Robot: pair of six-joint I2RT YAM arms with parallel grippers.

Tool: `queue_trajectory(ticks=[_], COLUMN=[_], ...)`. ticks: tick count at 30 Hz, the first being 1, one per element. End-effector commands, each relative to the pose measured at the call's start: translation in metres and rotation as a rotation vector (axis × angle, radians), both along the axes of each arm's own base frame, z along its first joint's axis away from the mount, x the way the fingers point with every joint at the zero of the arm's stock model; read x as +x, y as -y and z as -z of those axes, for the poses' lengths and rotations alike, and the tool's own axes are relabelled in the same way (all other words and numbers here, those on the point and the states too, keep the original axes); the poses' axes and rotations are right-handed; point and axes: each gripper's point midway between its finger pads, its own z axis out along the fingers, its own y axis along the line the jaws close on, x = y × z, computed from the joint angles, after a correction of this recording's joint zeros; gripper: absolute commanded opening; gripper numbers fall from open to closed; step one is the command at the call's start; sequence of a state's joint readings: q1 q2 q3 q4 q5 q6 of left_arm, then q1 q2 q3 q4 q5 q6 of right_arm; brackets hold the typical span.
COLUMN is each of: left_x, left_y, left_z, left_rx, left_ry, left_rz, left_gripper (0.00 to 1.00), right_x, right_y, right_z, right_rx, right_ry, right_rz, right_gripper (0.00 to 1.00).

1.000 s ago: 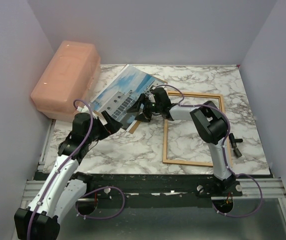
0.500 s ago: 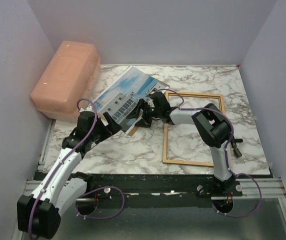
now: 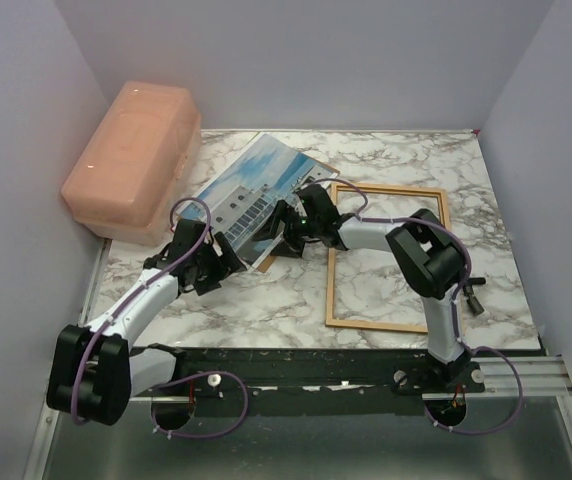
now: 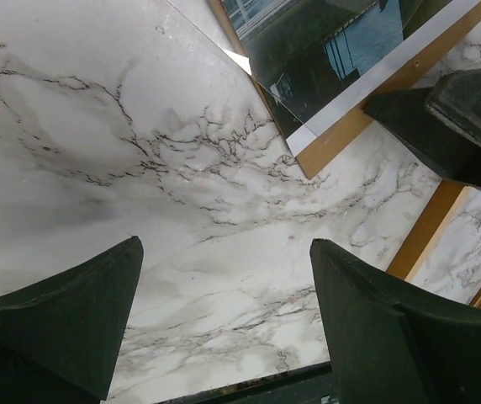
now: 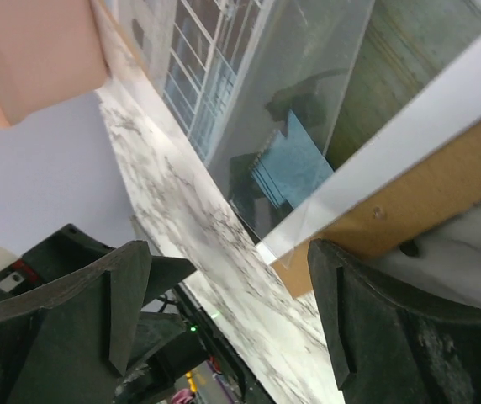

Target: Put the photo into the frame

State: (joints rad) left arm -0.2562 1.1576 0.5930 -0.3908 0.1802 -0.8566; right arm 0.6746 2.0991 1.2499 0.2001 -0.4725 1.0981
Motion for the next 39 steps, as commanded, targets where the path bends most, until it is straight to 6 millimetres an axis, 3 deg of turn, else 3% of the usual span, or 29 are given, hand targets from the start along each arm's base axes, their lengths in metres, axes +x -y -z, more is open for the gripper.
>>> queue_trajectory(ticks=[1,5,10,14,19,23,28,35,39], left_x=[0.01,0.007,0.005,0.002,0.003,-0.001,-0.004,-0.004,-0.003], left_y=[-0.004,-0.016,-0.03,-0.037,-0.035,-0.034,-0.035,-0.036,-0.035], left_z=[-0.022,-0.035,-0.045,-0.055,-0.089,-0.118,-0.139,-0.134,-0.128], left_rx=[0.012,0.06,0.11,0.127,0.077,0.035,0.017,0.024,0.027], left_ry=[0.081,0.111,0.157,0.195,0.331,0.448,0.519,0.489,0.469], left_rz=[-0.009,-0.035,-0.082,-0.112,-0.116,-0.117,-0.119,-0.12,-0.121], left_gripper=[0.83,0.85,0.86,0.86,0.86,0.86,0.88,0.88,0.88], right_x=[-0.02,-0.017,-0.013,-0.008,-0.013,-0.021,-0.025,-0.038,-0.037], right_y=[0.047,0.061,0.061,0.051,0.021,0.009,0.014,0.019,0.04], right_z=[0.048,0.049,0.037,0.012,-0.004,0.005,0.018,0.034,0.045], right_rx=[-0.31,-0.389,-0.386,-0.365,-0.395,-0.561,-0.783,-0.962,-1.097], right_ry=[-0.058,-0.04,0.01,0.104,0.209,0.279,0.373,0.466,0.471], right_rz=[0.041,0.054,0.037,0.003,-0.082,-0.124,-0.136,-0.189,-0.162], right_gripper=[0.85,0.86,0.86,0.84,0.83,0.84,0.87,0.89,0.88])
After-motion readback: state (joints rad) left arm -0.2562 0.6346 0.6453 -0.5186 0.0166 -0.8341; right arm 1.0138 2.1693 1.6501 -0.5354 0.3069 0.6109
